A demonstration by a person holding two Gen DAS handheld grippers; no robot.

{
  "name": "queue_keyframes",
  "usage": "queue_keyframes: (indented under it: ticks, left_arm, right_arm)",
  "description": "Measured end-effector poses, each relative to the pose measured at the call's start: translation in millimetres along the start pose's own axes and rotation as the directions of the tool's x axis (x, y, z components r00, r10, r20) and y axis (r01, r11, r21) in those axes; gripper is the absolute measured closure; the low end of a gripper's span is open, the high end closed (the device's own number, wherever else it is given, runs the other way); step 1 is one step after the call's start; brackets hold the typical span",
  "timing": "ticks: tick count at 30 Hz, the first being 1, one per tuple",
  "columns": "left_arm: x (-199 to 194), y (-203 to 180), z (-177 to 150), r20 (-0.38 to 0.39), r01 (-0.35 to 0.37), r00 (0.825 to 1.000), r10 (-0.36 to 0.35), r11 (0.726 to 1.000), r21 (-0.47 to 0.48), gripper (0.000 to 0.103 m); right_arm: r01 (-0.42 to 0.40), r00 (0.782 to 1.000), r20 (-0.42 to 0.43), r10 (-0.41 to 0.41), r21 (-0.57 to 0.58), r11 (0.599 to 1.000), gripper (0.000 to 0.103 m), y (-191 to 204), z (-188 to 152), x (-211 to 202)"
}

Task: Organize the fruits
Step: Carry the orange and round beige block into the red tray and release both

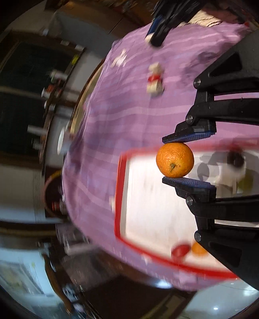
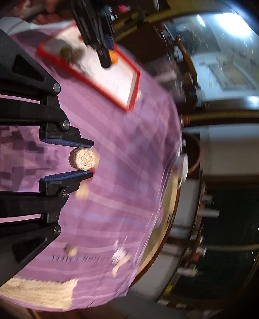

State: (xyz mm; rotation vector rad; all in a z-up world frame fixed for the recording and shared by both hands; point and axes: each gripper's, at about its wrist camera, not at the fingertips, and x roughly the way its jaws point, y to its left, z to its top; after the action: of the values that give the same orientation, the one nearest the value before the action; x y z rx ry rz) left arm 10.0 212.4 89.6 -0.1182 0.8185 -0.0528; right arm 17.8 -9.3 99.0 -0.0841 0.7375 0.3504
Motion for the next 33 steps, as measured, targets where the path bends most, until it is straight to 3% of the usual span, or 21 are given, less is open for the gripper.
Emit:
queue_keyframes:
  ticks: [7, 14, 21, 23, 25, 29, 33]
  left_arm:
    - [17.8, 84.2, 9.6, -0.07, -0.092, 0.994, 0.084, 0.988, -0.128, 0.071]
    - [58.6, 118.2, 12.2, -0.174, -0.097, 0.983, 0.065, 0.979, -0.179, 0.071]
    - [68.6, 120.6, 9.8, -0.186, -0.065, 0.982, 0.029, 0.98, -0.188, 0.07]
    - [68.2, 119.6, 10.9, -0.18, -0.055, 0.983, 0.02, 0.98, -0.192, 0.055]
    - [62.1, 120.3, 10.5, -0.163, -0.048, 0.987, 0.014, 0.977, -0.208, 0.048]
    - [43.6, 118.5, 11.3, -0.126, -0.051, 0.992, 0.024, 0.976, -0.212, 0.043]
    - [11.4, 113.8, 8.0, -0.065, -0.064, 0.997, 0.052, 0.975, -0.213, 0.036]
  right_arm:
    - [-0.209, 0.977, -0.056, 0.206, -0.06, 0.976, 0.078, 94.5, 12.9, 39.2]
    - [-0.28, 0.952, -0.165, 0.259, -0.125, 0.952, 0.078, 157.0, 7.4, 105.0]
    - [-0.27, 0.945, -0.22, 0.242, -0.104, 0.957, 0.077, 165.3, 0.3, 141.3]
    - [-0.269, 0.944, -0.226, 0.24, -0.111, 0.957, 0.076, 168.0, -0.9, 145.0]
    - [-0.266, 0.947, -0.222, 0.234, -0.123, 0.956, 0.076, 173.0, 0.0, 146.1]
    - [-0.259, 0.953, -0.199, 0.23, -0.131, 0.957, 0.073, 173.2, 3.5, 136.7]
    - [-0.261, 0.956, -0.155, 0.249, -0.062, 0.963, 0.072, 157.6, 7.9, 115.2]
